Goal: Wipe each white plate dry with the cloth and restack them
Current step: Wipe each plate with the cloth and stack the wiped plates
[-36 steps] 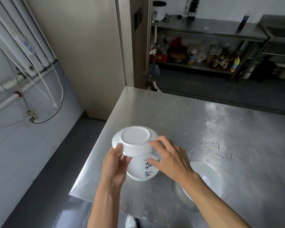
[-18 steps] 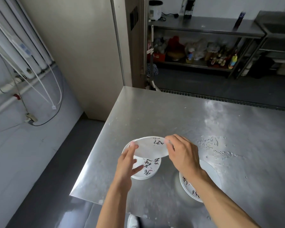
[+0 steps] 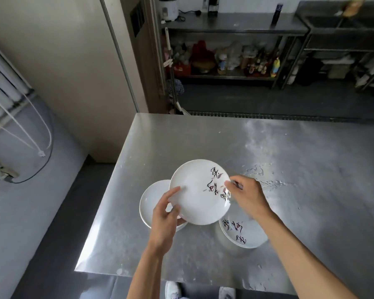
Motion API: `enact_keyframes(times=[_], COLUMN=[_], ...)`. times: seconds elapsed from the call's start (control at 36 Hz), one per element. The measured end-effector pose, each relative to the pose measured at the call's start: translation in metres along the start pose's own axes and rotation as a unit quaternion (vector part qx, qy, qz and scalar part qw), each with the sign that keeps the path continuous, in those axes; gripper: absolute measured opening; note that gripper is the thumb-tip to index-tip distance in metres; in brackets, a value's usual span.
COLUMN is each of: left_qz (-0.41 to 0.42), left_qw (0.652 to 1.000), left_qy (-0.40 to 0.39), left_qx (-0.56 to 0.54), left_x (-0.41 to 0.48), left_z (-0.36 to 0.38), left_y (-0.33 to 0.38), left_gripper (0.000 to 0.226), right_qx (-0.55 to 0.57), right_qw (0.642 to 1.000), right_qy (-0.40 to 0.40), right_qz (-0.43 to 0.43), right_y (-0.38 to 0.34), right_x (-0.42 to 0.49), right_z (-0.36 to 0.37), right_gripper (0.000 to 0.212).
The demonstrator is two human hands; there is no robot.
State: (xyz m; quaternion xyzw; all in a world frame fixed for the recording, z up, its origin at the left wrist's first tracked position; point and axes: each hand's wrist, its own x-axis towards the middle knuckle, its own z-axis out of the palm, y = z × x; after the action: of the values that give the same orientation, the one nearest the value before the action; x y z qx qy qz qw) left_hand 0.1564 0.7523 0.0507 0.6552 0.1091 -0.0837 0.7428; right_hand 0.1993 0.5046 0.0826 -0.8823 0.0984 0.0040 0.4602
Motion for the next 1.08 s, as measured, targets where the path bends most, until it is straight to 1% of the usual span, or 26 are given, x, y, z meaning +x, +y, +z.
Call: enact_keyframes(times=[0.06,0.11,0.19,0.31,0.36,0.42,0.53,0.64,0.72,0.86,1.08], left_qz=[-0.012,-0.034,-0.071,-0.103,-0.114,-0.125,-0.163,-0.200,-0.227,-0.256,-0.276], left_qw=[1.000,0.999,0.997,0.994,0.992,0.989,0.982,0.971,0.962,0.953,0.948], left_qy=[0.001,0.006,0.007,-0.011,-0.038,-0.069,-0.096,-0.124,-0.125,-0.113,-0.089], left_qx=[-0.012,-0.024,-0.035,-0.041,-0.048,-0.033,0.000,0.050,0.086,0.114,0.133], left_x=[0.000,0.000,0.001,0.000,-0.002,-0.004,0.000,0.010,0.018,0.024,0.024], left_z=[0.009,0.021,0.038,0.059,0.070,0.081,0.094,0.099,0.105,0.112,0.122], left_y=[-0.003,-0.007,-0.014,-0.022,-0.027,-0.033,-0.057,-0.072,-0.080,-0.089,-0.094], left_gripper=[0.054,0.057,0.065,0.065,0.060,0.060,0.062,0.066,0.069,0.069,0.074], right_qx=[0.042,0.063,0.050,0.056,0.062,0.060,0.038,0.001,-0.026,-0.042,-0.057], right_qw=[0.999,0.998,0.997,0.991,0.989,0.986,0.979,0.970,0.964,0.957,0.950], right_qy=[-0.002,0.002,-0.004,0.007,0.010,0.006,0.013,0.004,-0.010,-0.018,-0.025], right_qz=[0.013,0.027,0.067,0.122,0.135,0.155,0.200,0.242,0.263,0.287,0.305], right_y=[0.012,0.028,0.055,0.087,0.098,0.110,0.134,0.151,0.163,0.176,0.183], right_x=[-0.002,-0.006,-0.019,-0.039,-0.046,-0.052,-0.061,-0.066,-0.067,-0.064,-0.061], right_z=[-0.011,-0.021,-0.032,-0.037,-0.038,-0.038,-0.038,-0.035,-0.031,-0.025,-0.022], right_gripper=[0.006,0.013,0.020,0.014,0.010,0.004,0.016,0.011,0.008,0.007,0.014])
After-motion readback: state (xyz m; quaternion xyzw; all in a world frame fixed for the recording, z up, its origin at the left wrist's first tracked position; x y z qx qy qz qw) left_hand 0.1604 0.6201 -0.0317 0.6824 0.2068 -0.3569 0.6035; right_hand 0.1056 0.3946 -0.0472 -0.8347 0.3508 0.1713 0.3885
